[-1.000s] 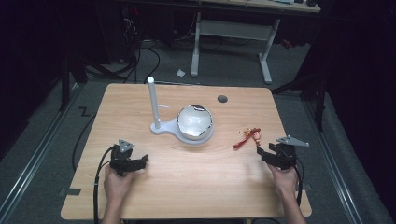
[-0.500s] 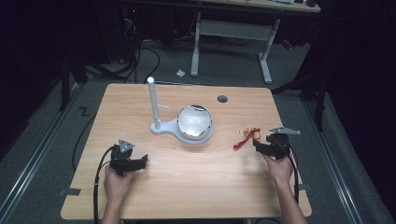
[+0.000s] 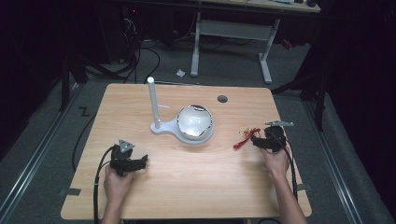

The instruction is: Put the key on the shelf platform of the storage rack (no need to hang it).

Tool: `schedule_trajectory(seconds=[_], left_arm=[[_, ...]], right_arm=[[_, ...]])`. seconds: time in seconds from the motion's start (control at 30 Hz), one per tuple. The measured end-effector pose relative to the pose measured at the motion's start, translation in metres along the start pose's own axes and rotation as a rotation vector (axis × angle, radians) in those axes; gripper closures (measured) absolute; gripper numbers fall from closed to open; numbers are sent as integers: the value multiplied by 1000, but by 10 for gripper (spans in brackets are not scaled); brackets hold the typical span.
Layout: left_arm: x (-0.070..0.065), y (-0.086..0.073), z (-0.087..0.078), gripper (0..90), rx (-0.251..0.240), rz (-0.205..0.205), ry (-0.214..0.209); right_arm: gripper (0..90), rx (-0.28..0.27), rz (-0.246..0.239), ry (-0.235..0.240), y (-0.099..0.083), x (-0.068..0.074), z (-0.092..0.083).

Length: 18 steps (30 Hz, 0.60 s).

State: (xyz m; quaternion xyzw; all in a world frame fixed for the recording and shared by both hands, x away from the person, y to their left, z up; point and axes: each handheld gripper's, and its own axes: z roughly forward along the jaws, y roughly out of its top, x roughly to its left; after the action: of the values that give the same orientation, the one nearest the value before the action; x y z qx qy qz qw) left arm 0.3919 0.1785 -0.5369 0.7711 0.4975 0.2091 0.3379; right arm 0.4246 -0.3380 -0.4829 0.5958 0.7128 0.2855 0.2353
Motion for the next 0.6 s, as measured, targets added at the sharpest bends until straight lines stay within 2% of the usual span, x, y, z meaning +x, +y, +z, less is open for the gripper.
schedule_trajectory(seconds=[0.1, 0.23, 0.33, 0.5, 0.6], left_arm=[[0, 0, 0, 176, 0, 0, 0], [-1, 0, 0, 176, -2, 9, -4], [-2, 0, 0, 177, -2, 19, -16], [-2, 0, 0, 177, -2, 19, -16], [-2, 0, 0, 177, 0, 22, -19]], right_arm=[[285, 11, 25, 8, 2, -1, 9], [261, 22, 31, 3, 5, -1, 14], [246, 22, 63, 7, 5, -4, 22], [223, 61, 94, -3, 2, -8, 35], [222, 52, 110, 12, 2, -9, 38]])
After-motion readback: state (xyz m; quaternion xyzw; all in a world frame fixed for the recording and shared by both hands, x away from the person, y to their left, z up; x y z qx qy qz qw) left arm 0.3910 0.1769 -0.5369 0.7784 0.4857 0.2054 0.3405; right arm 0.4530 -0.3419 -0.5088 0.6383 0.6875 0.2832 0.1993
